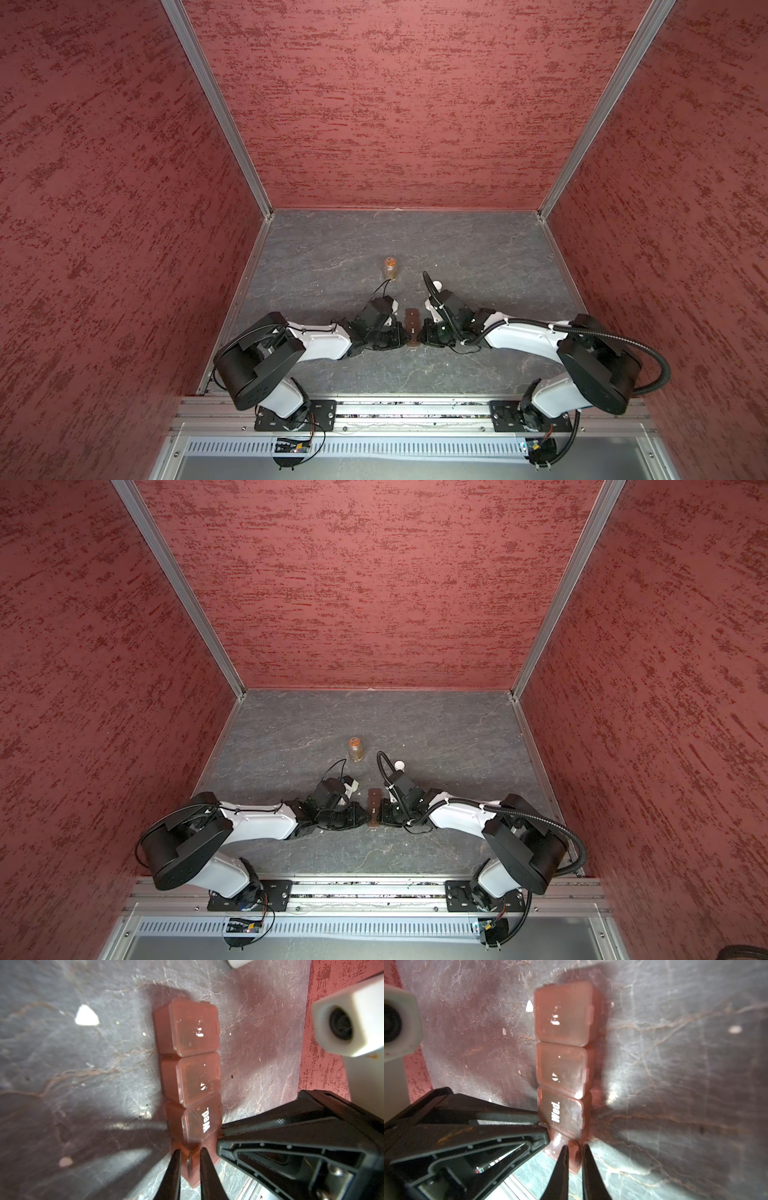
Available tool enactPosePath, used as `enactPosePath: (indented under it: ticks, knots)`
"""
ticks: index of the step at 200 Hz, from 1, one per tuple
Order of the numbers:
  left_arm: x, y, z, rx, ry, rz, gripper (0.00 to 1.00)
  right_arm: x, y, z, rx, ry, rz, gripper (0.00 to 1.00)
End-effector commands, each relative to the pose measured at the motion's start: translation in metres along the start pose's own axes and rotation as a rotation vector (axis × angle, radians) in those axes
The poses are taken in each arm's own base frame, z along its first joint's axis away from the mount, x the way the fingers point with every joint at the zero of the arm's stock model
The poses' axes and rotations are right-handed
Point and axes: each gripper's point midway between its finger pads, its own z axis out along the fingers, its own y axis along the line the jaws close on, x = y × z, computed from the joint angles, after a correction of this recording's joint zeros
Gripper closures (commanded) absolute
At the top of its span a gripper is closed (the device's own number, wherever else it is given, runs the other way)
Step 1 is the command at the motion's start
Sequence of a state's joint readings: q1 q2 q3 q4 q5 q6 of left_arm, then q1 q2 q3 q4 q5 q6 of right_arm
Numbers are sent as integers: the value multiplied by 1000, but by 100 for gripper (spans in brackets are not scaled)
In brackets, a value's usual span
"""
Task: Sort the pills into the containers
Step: 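Draw both grippers back from the pill box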
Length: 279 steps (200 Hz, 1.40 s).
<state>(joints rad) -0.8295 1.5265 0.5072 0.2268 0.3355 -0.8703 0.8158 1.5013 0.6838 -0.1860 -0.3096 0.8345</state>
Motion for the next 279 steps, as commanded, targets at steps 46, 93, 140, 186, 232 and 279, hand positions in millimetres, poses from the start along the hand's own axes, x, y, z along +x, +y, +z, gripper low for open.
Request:
enactPosePath:
  ticks: [46, 93, 140, 186, 232, 279]
  knots:
    - [-14, -20, -26, 22, -37, 85, 61, -36, 19, -65, 168, -185, -106, 68]
    - [-35, -13, -75, -10, -204, 103, 48, -46, 22, -76, 276, -178, -64, 60]
    - [-44, 21, -125, -77, -373, 61, 35, -35, 20, -40, 453, -81, -84, 44]
    - [-45, 39, -140, -75, -421, 18, 33, -29, 19, -12, 503, -26, -53, 36]
    - [-44, 43, -138, -71, -416, 12, 33, -33, 18, 6, 532, 2, -54, 36]
    - [-45, 45, -140, -67, -417, 11, 33, -34, 11, 11, 580, 7, -51, 38]
